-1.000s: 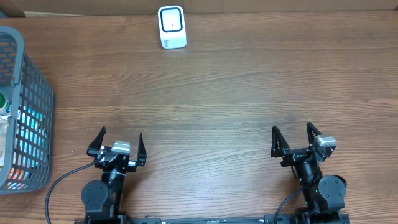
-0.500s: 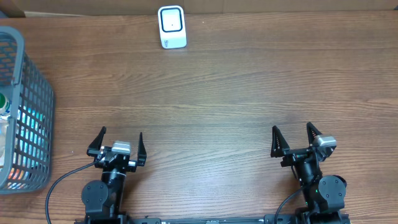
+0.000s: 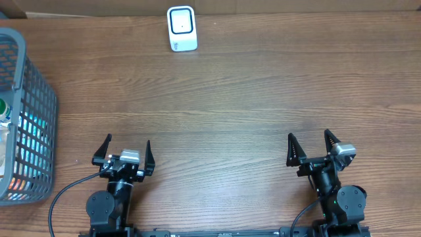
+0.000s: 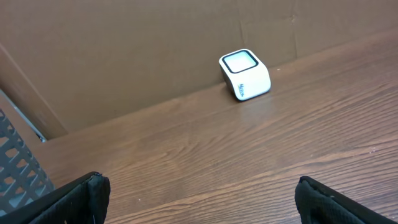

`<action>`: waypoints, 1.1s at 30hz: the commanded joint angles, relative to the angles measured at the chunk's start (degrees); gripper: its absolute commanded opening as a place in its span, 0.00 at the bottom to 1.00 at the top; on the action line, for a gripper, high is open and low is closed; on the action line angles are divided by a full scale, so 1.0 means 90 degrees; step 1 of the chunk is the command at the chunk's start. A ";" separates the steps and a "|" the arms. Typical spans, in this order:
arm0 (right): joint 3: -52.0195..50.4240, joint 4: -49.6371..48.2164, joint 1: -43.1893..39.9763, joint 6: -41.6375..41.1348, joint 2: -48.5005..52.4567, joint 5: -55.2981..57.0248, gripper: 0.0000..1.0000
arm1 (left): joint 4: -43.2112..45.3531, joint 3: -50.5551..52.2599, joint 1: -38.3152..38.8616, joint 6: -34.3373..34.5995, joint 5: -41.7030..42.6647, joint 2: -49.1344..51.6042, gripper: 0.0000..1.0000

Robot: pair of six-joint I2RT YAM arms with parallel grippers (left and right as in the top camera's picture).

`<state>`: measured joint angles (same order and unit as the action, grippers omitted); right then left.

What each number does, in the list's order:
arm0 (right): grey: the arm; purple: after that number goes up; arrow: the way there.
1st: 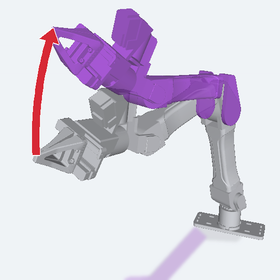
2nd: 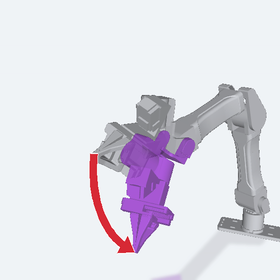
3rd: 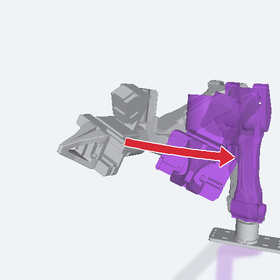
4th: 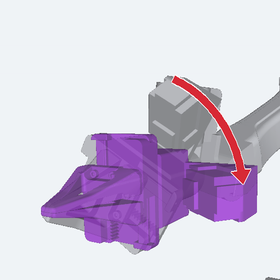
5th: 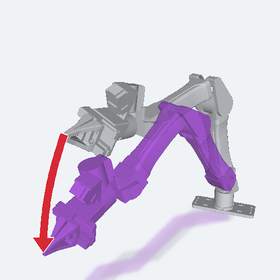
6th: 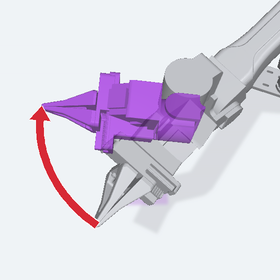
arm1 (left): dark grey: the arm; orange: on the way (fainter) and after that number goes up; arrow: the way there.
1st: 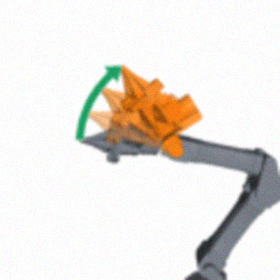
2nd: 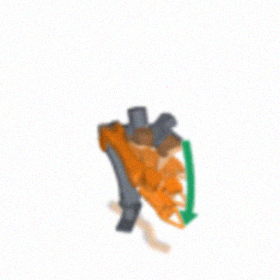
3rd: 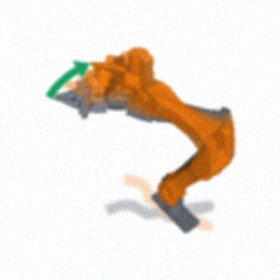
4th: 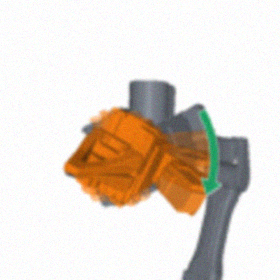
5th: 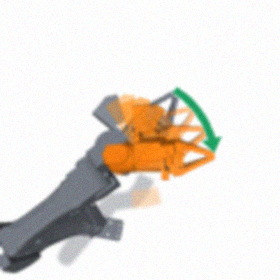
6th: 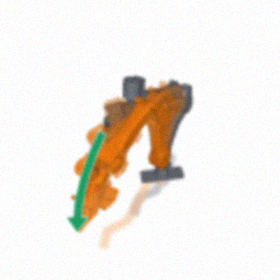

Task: Scan the item barcode

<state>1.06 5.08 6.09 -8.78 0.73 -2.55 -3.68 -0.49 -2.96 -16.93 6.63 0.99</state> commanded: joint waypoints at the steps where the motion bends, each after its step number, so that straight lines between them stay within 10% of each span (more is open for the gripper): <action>1: -0.0066 -0.0044 0.0036 0.0024 -0.0063 0.0041 1.00 | -0.0017 0.0024 0.0041 -0.0146 -0.0097 -0.0080 1.00; 17: -0.0066 -0.0044 0.0036 0.0024 -0.0063 0.0041 1.00 | -0.0121 -0.1020 0.0041 0.1103 0.0452 0.0423 1.00; 33: -0.0066 -0.0044 0.0036 0.0024 -0.0063 0.0041 1.00 | -0.3242 -0.6375 0.0041 0.1103 0.1938 0.5591 1.00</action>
<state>1.06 5.10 6.09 -8.78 0.69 -2.55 -27.86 -47.57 -2.96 -7.60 20.01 43.88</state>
